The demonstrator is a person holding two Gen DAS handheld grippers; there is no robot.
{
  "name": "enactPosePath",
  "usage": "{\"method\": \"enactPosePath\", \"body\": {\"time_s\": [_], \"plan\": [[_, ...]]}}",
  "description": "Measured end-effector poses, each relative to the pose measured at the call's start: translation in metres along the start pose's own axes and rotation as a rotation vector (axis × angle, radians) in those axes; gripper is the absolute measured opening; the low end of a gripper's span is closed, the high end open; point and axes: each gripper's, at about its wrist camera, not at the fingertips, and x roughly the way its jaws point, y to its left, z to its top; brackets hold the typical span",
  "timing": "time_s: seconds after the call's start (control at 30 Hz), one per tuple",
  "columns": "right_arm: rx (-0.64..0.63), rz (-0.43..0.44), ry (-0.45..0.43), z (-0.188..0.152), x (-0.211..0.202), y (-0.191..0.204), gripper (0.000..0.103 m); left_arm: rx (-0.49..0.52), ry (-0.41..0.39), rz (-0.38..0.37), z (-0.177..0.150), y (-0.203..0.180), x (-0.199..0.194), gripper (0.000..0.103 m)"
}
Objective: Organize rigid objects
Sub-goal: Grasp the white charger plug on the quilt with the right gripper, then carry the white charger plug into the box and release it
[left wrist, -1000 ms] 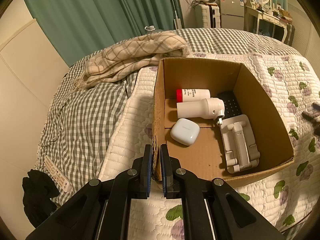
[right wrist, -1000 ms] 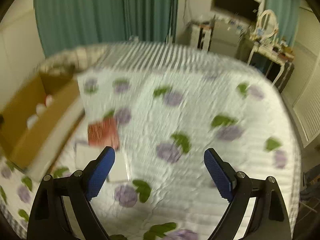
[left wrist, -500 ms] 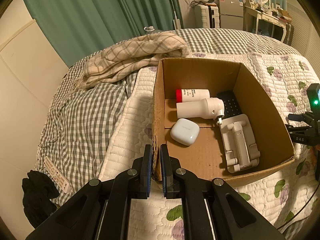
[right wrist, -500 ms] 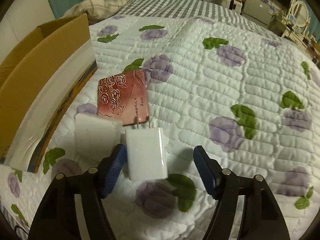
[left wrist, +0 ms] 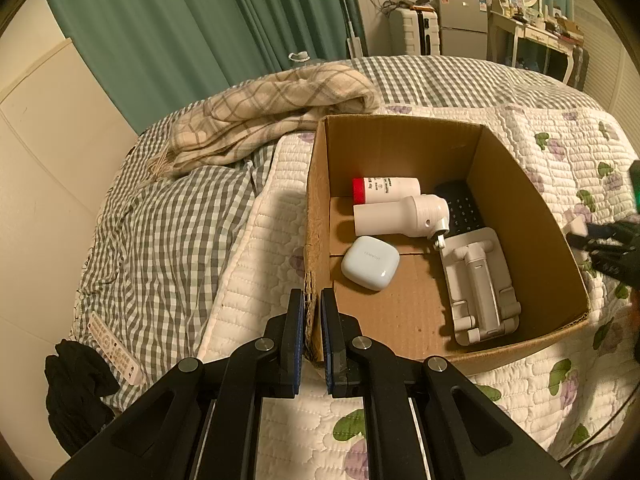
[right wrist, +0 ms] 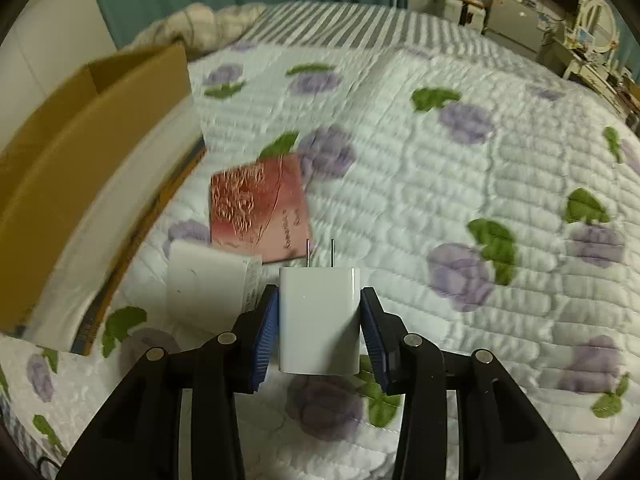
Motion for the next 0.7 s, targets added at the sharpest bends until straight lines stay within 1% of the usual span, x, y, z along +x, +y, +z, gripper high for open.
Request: {"method": "enactPosePath", "body": {"time_s": [0.13, 0.23, 0.33, 0.4, 0.47, 0.57, 0.7], "plan": [[-0.008, -0.047, -0.081, 0.012, -0.041, -0.003, 0.040, 0.000, 0.000, -0.002, 0.000, 0.000, 0.000, 0.007], [-0.017, -0.050, -0.140, 0.028, -0.070, 0.001, 0.040, -0.003, -0.002, -0.010, 0.000, 0.002, -0.001, 0.007], [-0.064, -0.037, -0.227, 0.049, -0.107, 0.022, 0.040, -0.004, -0.003, -0.010, 0.000, 0.002, -0.001, 0.007], [-0.099, -0.031, -0.265, 0.059, -0.126, 0.034, 0.040, -0.006, -0.002, -0.013, 0.000, 0.002, -0.001, 0.007], [-0.149, -0.007, -0.319, 0.074, -0.148, 0.059, 0.040, -0.007, -0.003, -0.015, -0.001, 0.003, -0.001, 0.007], [-0.199, 0.050, -0.359, 0.086, -0.166, 0.089, 0.040, -0.007, -0.003, -0.015, -0.001, 0.003, -0.001, 0.007], [-0.268, 0.119, -0.371, 0.092, -0.171, 0.130, 0.040, -0.005, -0.003, -0.013, -0.001, 0.003, -0.001, 0.007]]}}
